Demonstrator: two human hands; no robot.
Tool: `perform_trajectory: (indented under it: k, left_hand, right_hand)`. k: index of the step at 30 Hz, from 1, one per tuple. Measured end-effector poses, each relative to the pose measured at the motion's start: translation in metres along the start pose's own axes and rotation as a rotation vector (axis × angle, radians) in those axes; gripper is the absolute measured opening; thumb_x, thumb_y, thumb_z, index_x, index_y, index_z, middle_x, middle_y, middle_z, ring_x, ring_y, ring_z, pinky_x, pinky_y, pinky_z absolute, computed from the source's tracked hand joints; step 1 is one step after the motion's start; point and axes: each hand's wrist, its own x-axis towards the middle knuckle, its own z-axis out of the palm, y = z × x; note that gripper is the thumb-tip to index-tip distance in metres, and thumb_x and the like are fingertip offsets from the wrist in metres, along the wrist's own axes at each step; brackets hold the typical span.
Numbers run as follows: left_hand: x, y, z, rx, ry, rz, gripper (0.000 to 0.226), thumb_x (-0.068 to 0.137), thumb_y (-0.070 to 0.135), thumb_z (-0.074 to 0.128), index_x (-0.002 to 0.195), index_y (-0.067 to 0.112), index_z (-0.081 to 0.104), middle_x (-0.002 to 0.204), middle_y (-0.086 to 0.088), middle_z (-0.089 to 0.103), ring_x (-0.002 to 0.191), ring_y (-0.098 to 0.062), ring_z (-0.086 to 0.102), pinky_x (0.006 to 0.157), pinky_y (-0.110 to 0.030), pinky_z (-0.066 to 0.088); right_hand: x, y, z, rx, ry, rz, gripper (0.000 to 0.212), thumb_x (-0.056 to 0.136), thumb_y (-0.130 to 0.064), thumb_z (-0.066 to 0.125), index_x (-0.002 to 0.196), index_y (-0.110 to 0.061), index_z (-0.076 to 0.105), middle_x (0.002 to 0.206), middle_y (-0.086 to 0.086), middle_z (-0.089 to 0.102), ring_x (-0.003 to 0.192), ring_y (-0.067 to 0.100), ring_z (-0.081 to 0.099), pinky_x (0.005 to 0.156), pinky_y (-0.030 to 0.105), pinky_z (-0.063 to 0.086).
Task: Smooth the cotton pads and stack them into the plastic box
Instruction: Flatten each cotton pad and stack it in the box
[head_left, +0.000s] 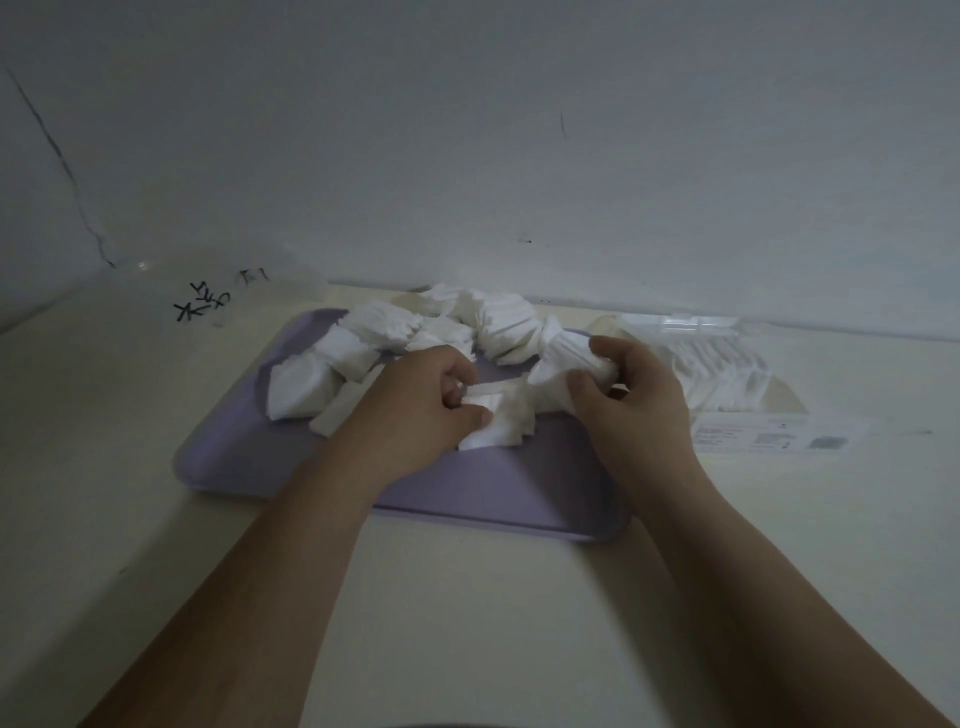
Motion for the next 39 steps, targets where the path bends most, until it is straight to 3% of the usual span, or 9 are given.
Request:
perform_trajectory:
  k: [4, 9, 14, 20, 28, 30, 33, 36, 39]
  left_hand:
    - [-0.001, 0.012, -0.012, -0.168, 0.038, 0.02, 0.014, 0.086, 0.02, 0.084, 0.086, 0.016, 0.071, 0.065, 0.003, 0.065, 0.054, -0.004, 0.056, 0.05, -0.019, 0.045]
    - [-0.01, 0.031, -0.012, -0.518, -0.095, 0.027, 0.011, 0.09, 0.015, 0.079, 0.088, 0.013, 0.069, 0.064, -0.012, 0.063, 0.054, -0.017, 0.054, 0.047, -0.021, 0.038]
    - [-0.011, 0.03, -0.003, -0.452, -0.026, 0.061, 0.013, 0.09, 0.013, 0.079, 0.092, 0.006, 0.069, 0.064, -0.006, 0.067, 0.052, -0.014, 0.056, 0.054, -0.024, 0.045]
    - [-0.009, 0.029, -0.001, -0.479, 0.013, 0.067, 0.01, 0.089, 0.009, 0.08, 0.089, 0.007, 0.07, 0.071, -0.008, 0.068, 0.058, -0.012, 0.056, 0.056, -0.022, 0.05]
    - [-0.006, 0.024, 0.001, -0.429, 0.065, 0.084, 0.01, 0.088, 0.013, 0.082, 0.087, 0.011, 0.072, 0.081, -0.019, 0.073, 0.069, -0.015, 0.062, 0.063, -0.03, 0.052]
    - [-0.006, 0.022, 0.002, -0.408, 0.078, 0.087, 0.01, 0.088, 0.015, 0.081, 0.086, 0.013, 0.072, 0.082, -0.02, 0.072, 0.069, -0.017, 0.062, 0.063, -0.031, 0.051]
    - [-0.003, 0.02, 0.0, -0.368, 0.079, 0.085, 0.011, 0.088, 0.017, 0.081, 0.087, 0.014, 0.071, 0.084, -0.02, 0.073, 0.069, -0.017, 0.061, 0.063, -0.03, 0.052]
    - [0.001, 0.009, -0.01, -0.206, 0.065, 0.056, 0.014, 0.087, 0.025, 0.083, 0.096, 0.02, 0.073, 0.09, -0.005, 0.075, 0.077, -0.009, 0.065, 0.074, -0.028, 0.056]
    - [0.003, -0.006, -0.018, 0.069, -0.078, 0.039, 0.038, 0.081, 0.039, 0.085, 0.113, 0.025, 0.07, 0.109, 0.011, 0.072, 0.099, 0.004, 0.066, 0.091, -0.028, 0.058]
  right_hand:
    - [-0.001, 0.0, -0.001, 0.061, -0.024, 0.019, 0.049, 0.087, -0.023, 0.078, 0.134, -0.026, 0.064, 0.112, -0.006, 0.07, 0.094, 0.008, 0.069, 0.091, 0.031, 0.057]
    - [0.0, 0.002, 0.001, 0.177, -0.105, 0.074, 0.051, 0.073, -0.027, 0.088, 0.122, -0.026, 0.07, 0.095, 0.001, 0.078, 0.085, 0.018, 0.076, 0.084, 0.038, 0.061]
    - [-0.004, -0.004, 0.003, 0.278, -0.22, 0.024, 0.039, 0.085, 0.006, 0.07, 0.116, -0.017, 0.073, 0.085, 0.005, 0.08, 0.077, 0.023, 0.075, 0.079, 0.041, 0.063]
    - [-0.003, -0.001, 0.003, 0.355, -0.227, -0.049, 0.03, 0.09, 0.003, 0.074, 0.117, -0.011, 0.073, 0.067, -0.004, 0.069, 0.059, 0.01, 0.062, 0.064, 0.024, 0.054]
    - [-0.006, -0.008, 0.002, 0.36, -0.302, -0.089, 0.017, 0.097, 0.001, 0.066, 0.1, -0.012, 0.077, 0.07, -0.008, 0.071, 0.063, 0.008, 0.062, 0.065, 0.023, 0.053]
    - [-0.007, -0.01, 0.002, 0.434, -0.353, -0.044, 0.006, 0.097, -0.01, 0.071, 0.098, -0.01, 0.077, 0.079, 0.002, 0.074, 0.073, 0.017, 0.066, 0.072, 0.035, 0.058]
    - [-0.009, -0.009, 0.006, 0.318, -0.327, -0.06, 0.033, 0.078, -0.037, 0.09, 0.102, -0.019, 0.077, 0.091, 0.021, 0.076, 0.078, 0.034, 0.069, 0.077, 0.052, 0.059]
    - [-0.006, 0.001, 0.008, 0.181, -0.211, -0.07, 0.027, 0.079, -0.034, 0.082, 0.103, -0.025, 0.075, 0.08, 0.007, 0.074, 0.072, 0.016, 0.065, 0.074, 0.048, 0.058]
    - [-0.003, 0.004, 0.008, 0.148, -0.12, -0.023, 0.032, 0.081, -0.037, 0.076, 0.111, -0.029, 0.071, 0.086, 0.005, 0.074, 0.073, 0.015, 0.066, 0.081, 0.047, 0.059]
